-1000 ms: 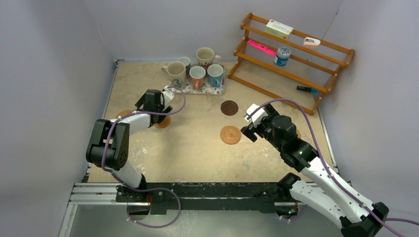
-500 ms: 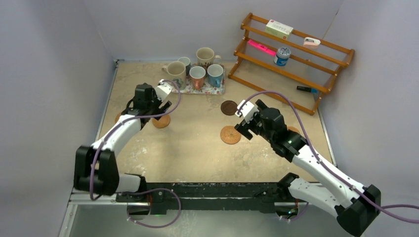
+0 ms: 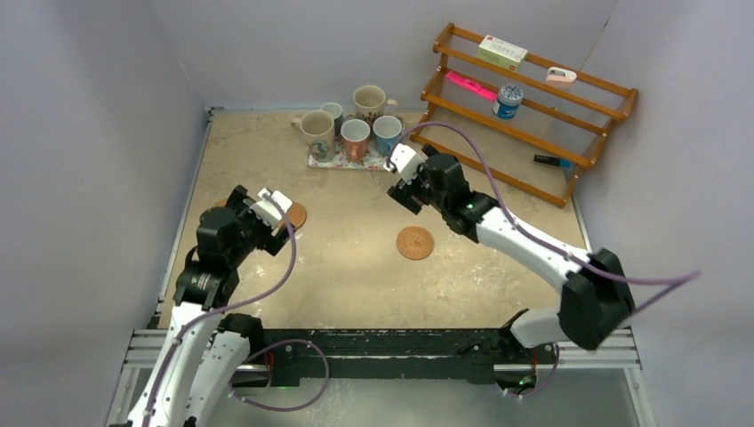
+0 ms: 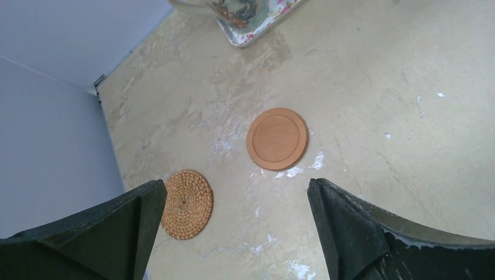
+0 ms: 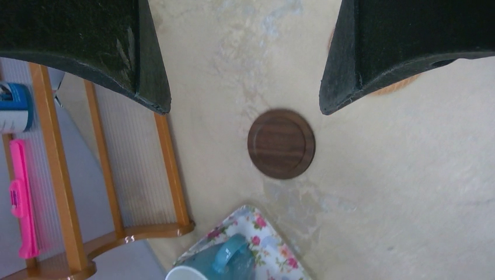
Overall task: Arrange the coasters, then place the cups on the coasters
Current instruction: Move the coaster to the center of the board.
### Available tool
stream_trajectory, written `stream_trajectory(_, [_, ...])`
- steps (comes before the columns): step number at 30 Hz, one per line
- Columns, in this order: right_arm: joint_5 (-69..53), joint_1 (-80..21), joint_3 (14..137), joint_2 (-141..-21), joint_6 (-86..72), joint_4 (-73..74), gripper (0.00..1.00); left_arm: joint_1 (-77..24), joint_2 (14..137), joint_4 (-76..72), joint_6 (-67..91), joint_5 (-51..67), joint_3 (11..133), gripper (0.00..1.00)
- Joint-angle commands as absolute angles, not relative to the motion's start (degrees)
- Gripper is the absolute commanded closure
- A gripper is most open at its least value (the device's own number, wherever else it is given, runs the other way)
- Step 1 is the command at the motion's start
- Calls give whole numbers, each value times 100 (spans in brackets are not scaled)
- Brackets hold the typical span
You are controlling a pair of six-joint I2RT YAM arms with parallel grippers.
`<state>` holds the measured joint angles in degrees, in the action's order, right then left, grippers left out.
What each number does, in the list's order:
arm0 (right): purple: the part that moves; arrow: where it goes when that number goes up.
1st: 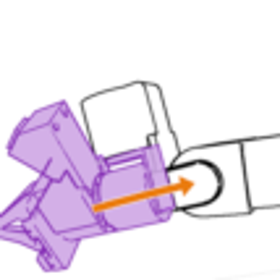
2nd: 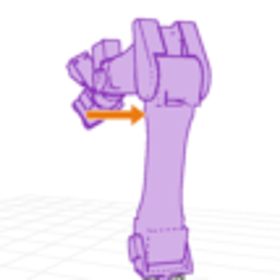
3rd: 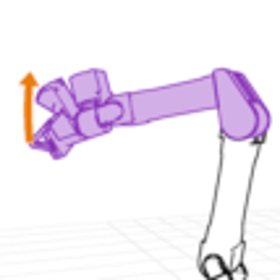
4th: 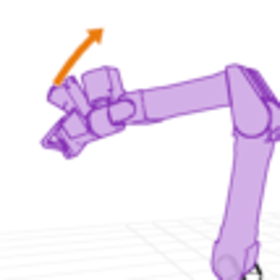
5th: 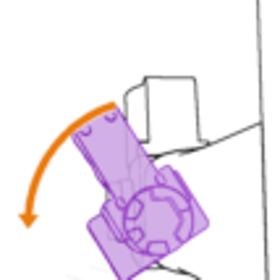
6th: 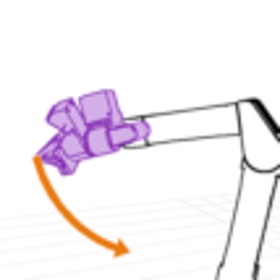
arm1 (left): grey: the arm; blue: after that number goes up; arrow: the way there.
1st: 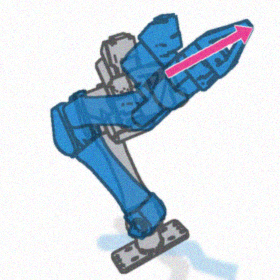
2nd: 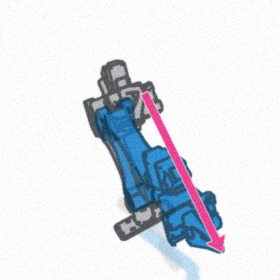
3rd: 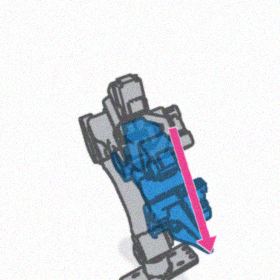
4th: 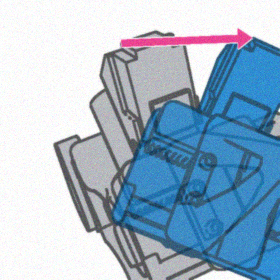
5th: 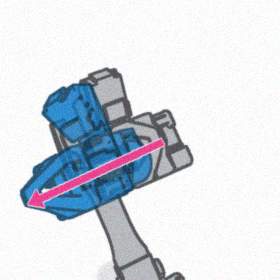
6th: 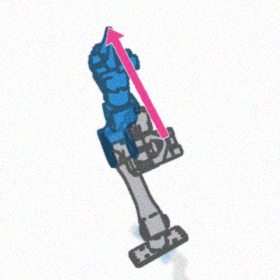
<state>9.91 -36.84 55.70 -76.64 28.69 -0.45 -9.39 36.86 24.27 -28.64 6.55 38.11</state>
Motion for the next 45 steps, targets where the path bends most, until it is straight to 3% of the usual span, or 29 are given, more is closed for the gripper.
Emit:
stream_trajectory(1, [1676, -3665, 6094, -8494, 2757, -919, 1, -898, 3082, 2506, -2718, 1004, 3483, 0])
stream_trajectory(13, [2337, -2943, 6091, -10055, 2858, -3058, 1, -894, 2879, 2506, -2657, 1038, 3481, 0])
stream_trajectory(45, [843, -2690, 6203, -11284, 2786, -2493, 1, -896, 2466, 2507, -2719, 1438, 3386, 0])
